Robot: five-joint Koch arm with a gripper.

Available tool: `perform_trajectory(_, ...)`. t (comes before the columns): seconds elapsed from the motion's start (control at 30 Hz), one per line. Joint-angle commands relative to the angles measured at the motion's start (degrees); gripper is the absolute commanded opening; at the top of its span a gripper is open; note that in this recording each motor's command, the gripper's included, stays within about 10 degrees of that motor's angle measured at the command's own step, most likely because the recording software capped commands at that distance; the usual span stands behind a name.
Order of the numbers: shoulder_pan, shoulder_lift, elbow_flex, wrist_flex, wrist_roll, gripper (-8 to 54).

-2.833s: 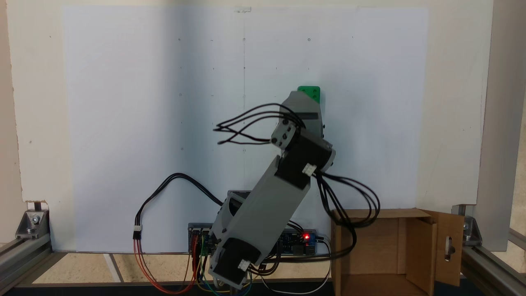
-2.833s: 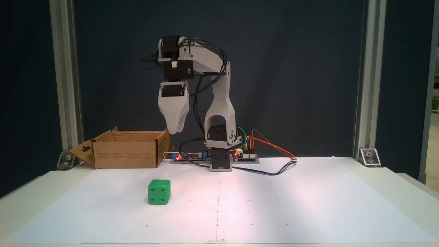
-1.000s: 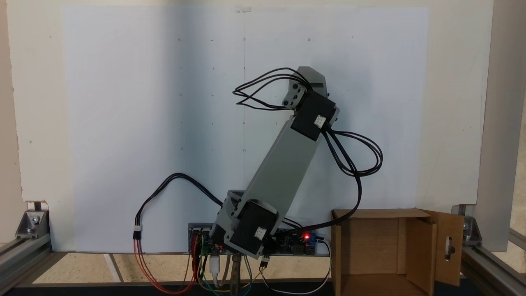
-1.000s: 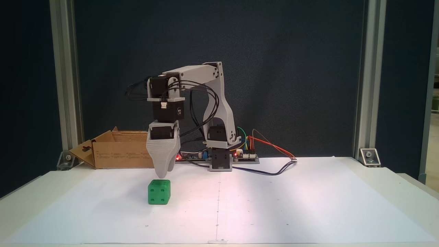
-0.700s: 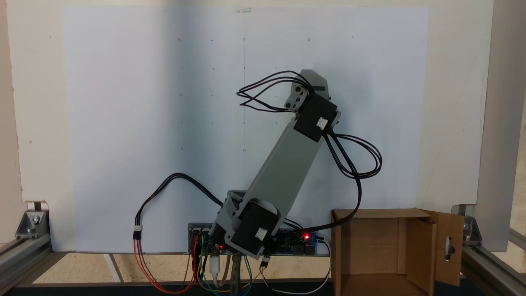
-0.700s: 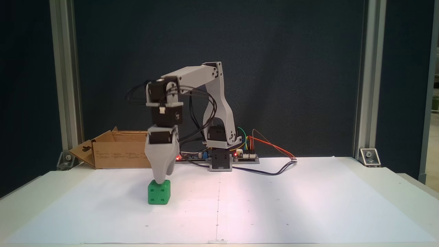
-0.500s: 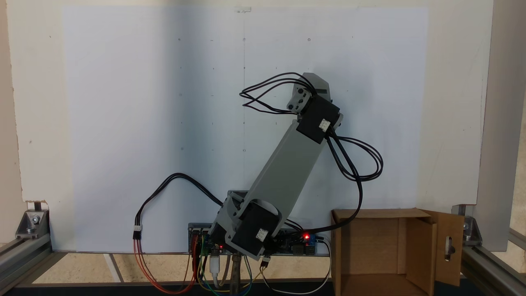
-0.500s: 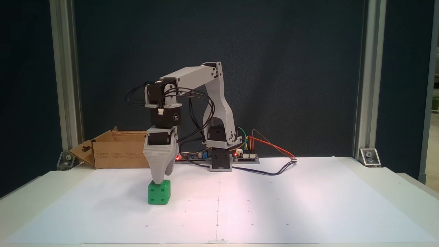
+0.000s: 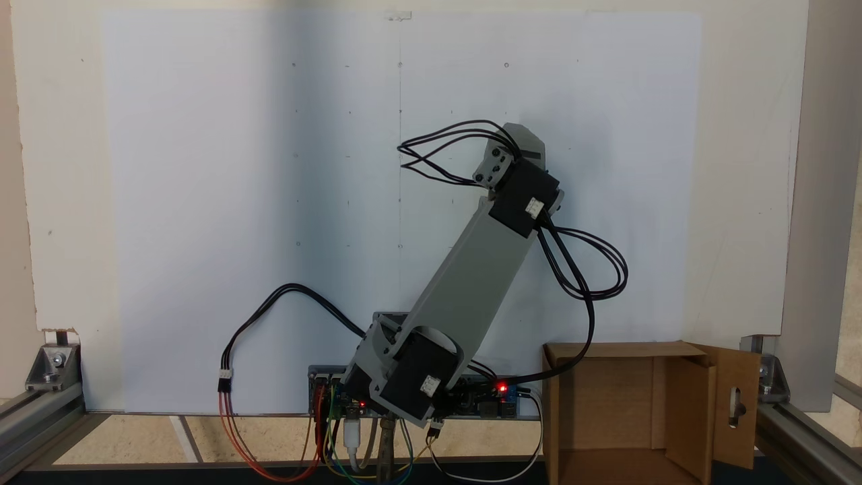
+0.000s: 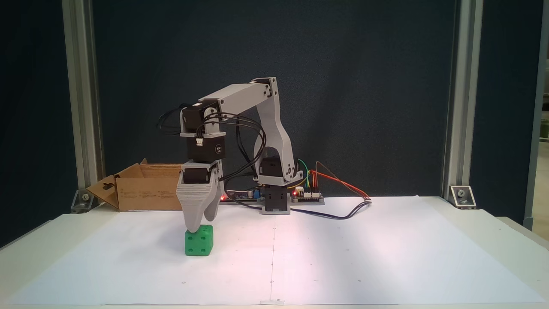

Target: Grasp a green dice and put it in the bin.

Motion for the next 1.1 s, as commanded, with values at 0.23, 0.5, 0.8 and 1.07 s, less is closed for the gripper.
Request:
perform_trajectory(0.23,-1.5,3.1,0.4,-4.1,4.5,43.9)
perform_trajectory(0.5,-2.7,2.8,1.3,-5.1,3.6,43.6)
perform_trajectory(0.8,-4.0,2.5,2.1,-5.2,-1.7,43.3)
perform_trajectory(1.07,-3.2,0.9,2.3,-7.6,-3.9,43.2)
